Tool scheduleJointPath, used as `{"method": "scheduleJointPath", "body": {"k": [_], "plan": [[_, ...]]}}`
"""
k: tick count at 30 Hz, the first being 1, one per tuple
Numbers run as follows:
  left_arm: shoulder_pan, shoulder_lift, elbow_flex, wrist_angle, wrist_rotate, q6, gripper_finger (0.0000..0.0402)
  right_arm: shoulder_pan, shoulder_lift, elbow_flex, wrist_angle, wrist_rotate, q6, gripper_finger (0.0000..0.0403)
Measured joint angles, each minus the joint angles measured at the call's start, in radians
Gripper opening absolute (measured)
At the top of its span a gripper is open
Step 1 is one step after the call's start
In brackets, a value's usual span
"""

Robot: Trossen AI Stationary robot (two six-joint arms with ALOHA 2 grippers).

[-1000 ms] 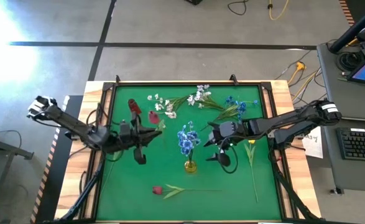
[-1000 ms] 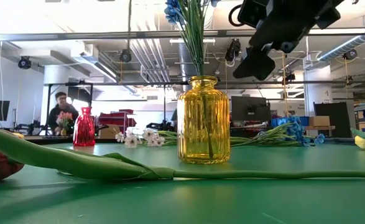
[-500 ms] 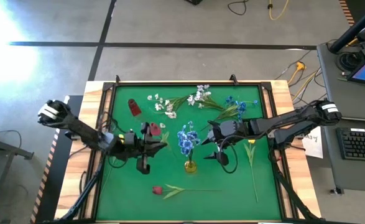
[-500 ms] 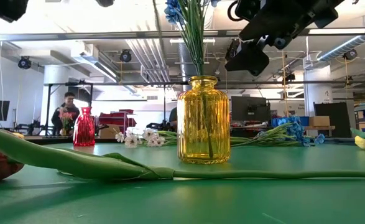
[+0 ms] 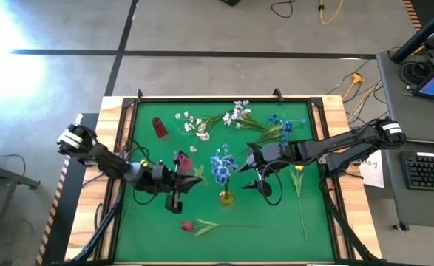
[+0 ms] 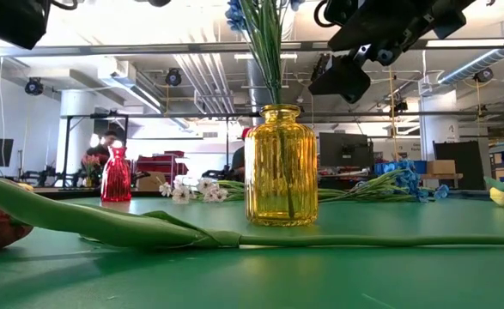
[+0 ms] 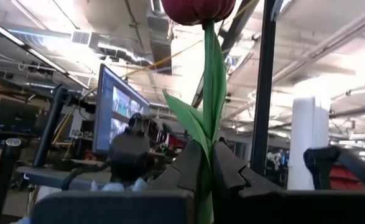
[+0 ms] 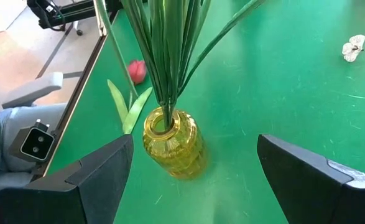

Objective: Sort flowers into vase by color
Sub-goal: Put the top red flower into the yellow vase

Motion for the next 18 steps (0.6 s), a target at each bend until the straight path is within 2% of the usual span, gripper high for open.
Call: {"method": "scheduleJointPath", "body": {"k": [7, 18], "plan": [[0.000, 0.037, 0.021, 0.003, 0.000, 0.087, 0.0000, 0.000, 0.000, 0.000, 0.012, 0.000, 0.002, 0.0336], [0.004, 0.095, 0.043, -0.008, -0.003, 0.095, 0.0000, 0.000, 0.000, 0.000, 0.017, 0.000, 0.003, 0.0336]]}}
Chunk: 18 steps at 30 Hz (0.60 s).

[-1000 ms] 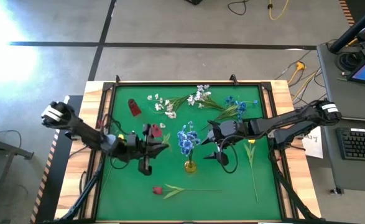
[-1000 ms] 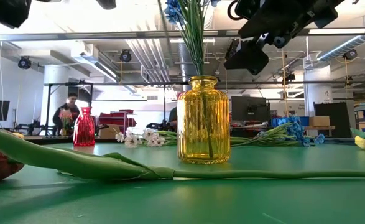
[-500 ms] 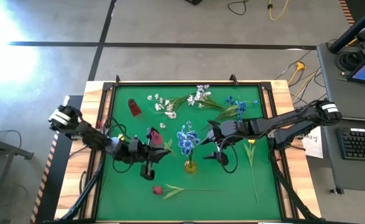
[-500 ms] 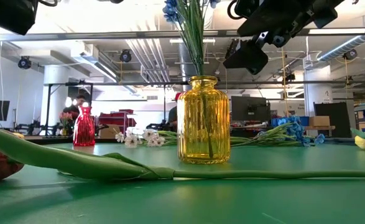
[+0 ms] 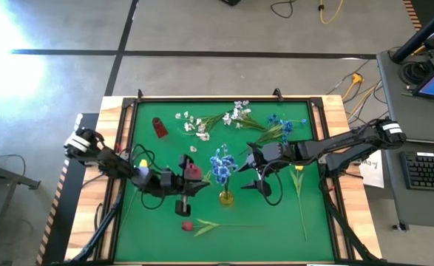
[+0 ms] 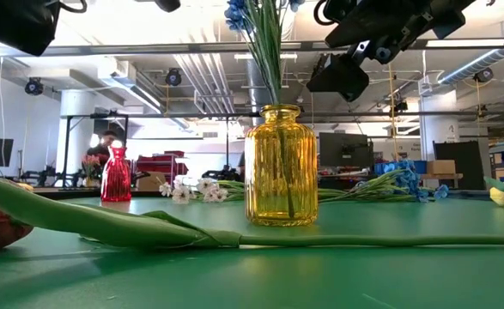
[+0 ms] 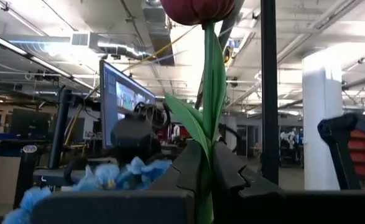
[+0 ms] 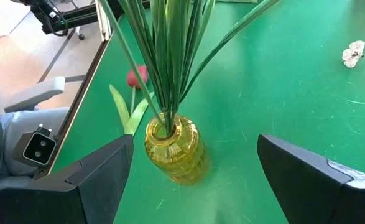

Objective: Sort flowers into vase by color
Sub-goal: Put the top red flower into the yellow vase

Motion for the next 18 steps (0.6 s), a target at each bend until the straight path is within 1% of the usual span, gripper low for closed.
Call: {"method": "scheduleJointPath", "body": {"k": [6, 18], "plan": [[0.000, 0.002, 0.002, -0.092, -0.001, 0.002, 0.0000, 0.000, 0.000, 0.000, 0.000, 0.000, 0.000, 0.0336], [0.001, 0.002, 0.002, -0.172, -0.001, 0.001, 0.0000, 0.000, 0.000, 0.000, 0.000, 0.000, 0.001, 0.0336]]}}
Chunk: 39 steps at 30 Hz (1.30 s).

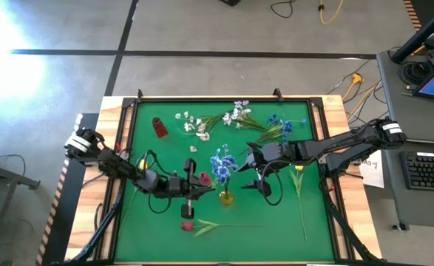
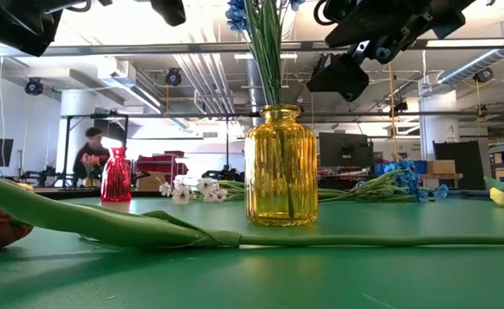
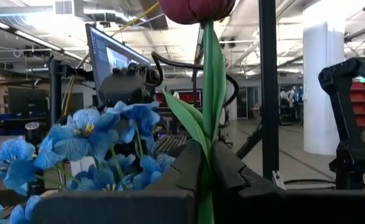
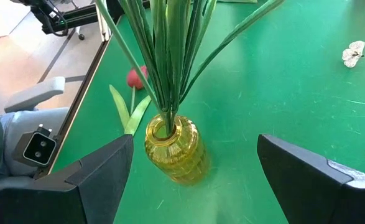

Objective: Sort flowers into vase by color
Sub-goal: Put the top red flower into the yellow vase

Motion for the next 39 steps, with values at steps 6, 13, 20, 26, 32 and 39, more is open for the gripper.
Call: {"method": "scheduleJointPath", "body": {"k": [6, 13, 20, 26, 32, 39], "plan": [[0.000, 0.000, 0.000, -0.038, 0.000, 0.000, 0.0022, -0.001, 0.000, 0.000, 0.000, 0.000, 0.015, 0.0336], [-0.002, 0.000, 0.000, -0.109, -0.035, -0.019, 0.0088, -0.001, 0.000, 0.000, 0.000, 0.000, 0.025, 0.0336], [-0.001, 0.000, 0.000, -0.155, -0.035, -0.066, 0.0158, -0.001, 0.000, 0.001, 0.000, 0.001, 0.026, 0.0336], [-0.004, -0.011, 0.000, -0.222, -0.077, -0.105, 0.0207, -0.001, 0.000, 0.001, -0.005, 0.001, 0.037, 0.0336], [-0.006, -0.083, 0.000, -0.451, -0.122, -0.179, 0.0243, -0.007, 0.000, 0.001, -0.053, 0.024, 0.066, 0.0336], [-0.015, -0.201, 0.000, -0.716, -0.122, -0.253, 0.0253, -0.038, 0.000, 0.001, -0.115, 0.047, 0.094, 0.0336]]}}
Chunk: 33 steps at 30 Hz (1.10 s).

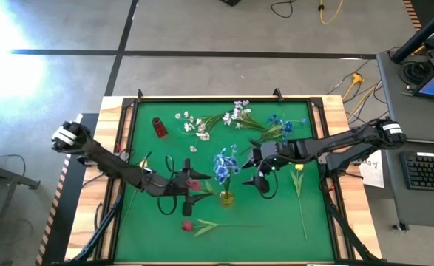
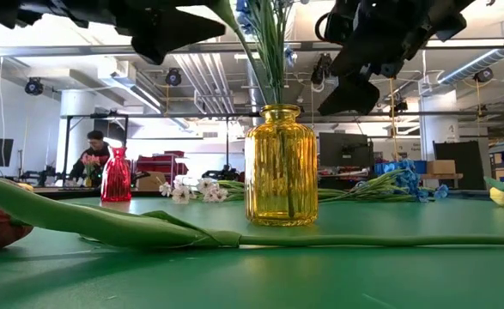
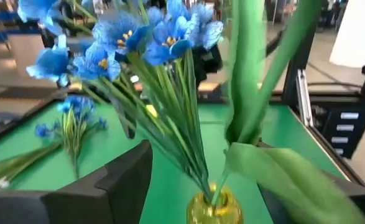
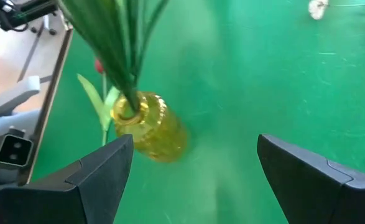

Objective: Sort flowers into vase by color
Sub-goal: Put the top red flower into the yellow vase, then put the right white flowers into the red vase

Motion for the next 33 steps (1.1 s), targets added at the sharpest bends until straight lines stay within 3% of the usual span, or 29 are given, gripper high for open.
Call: {"method": "scheduleJointPath", "body": {"k": [8, 14, 18, 24, 33], "plan": [[-0.025, -0.152, 0.000, -0.335, 0.001, -0.090, 0.0253, -0.072, 0.000, 0.000, -0.046, 0.001, 0.000, 0.0336], [-0.035, -0.281, 0.000, -0.676, 0.001, -0.228, 0.0253, -0.168, 0.000, 0.018, -0.140, 0.111, 0.019, 0.0336], [-0.035, -0.353, 0.000, -0.819, 0.001, -0.270, 0.0253, -0.268, 0.001, 0.045, -0.209, 0.145, 0.017, 0.0336], [-0.035, -0.442, -0.001, -0.903, -0.016, -0.224, 0.0252, -0.430, 0.017, 0.088, -0.271, 0.157, -0.055, 0.0336], [-0.035, -0.573, -0.027, -0.931, -0.200, -0.090, 0.0243, -0.571, 0.170, 0.216, -0.378, 0.156, -0.241, 0.0330]]}}
